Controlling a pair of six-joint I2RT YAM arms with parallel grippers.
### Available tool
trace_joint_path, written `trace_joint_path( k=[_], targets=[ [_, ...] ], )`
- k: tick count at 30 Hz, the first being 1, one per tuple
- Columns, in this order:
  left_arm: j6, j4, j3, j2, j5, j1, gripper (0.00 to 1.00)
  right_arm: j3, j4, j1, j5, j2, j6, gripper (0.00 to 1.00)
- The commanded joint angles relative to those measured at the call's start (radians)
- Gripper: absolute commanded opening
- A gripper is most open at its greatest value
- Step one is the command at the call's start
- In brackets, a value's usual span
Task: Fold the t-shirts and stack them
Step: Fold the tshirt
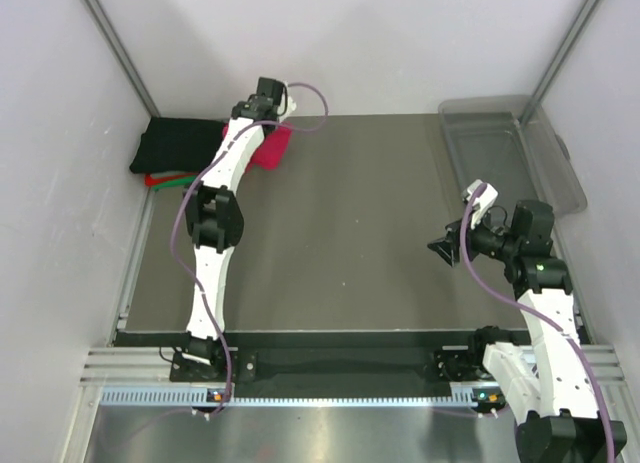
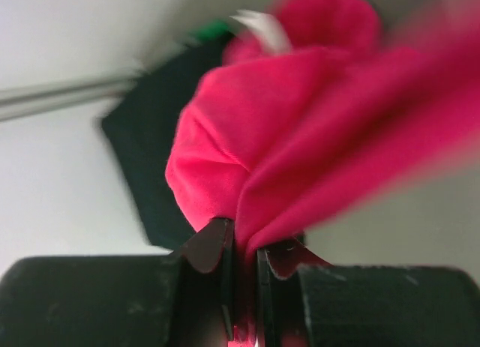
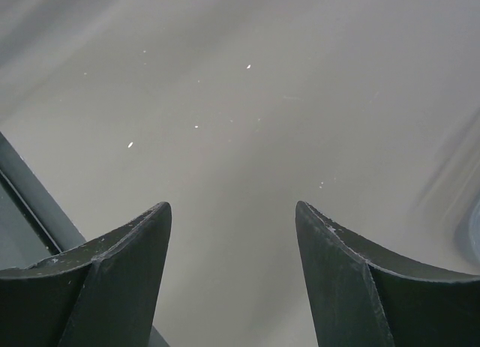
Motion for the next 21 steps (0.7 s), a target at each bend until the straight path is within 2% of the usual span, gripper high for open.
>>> trace_joint_path(
  k=[1, 9, 14, 21],
  targets=[
    [-0.027, -0.062, -0.002, 0.01, 0.027, 0.003, 0.0, -0.003, 0.046, -0.01, -0.02, 0.004, -0.017, 0.68],
    [-0.108, -0.077, -0.13, -0.099, 0.114, -0.075, 0.0, -0.008, 0.052, -0.013, -0.023, 0.006, -0.015, 0.68],
    [-0.188, -0.129, -0.053, -0.136, 0.208, -0.095, 0.0, -0.009, 0.052, -0.015, -0.029, 0.007, -0.015, 0.68],
    [-0.262, -0.169, -0.031, -0.148, 0.331, -0.078, 0.0, -0.008, 0.053, -0.013, -0.031, 0.009, -0.015, 0.69]
  ],
)
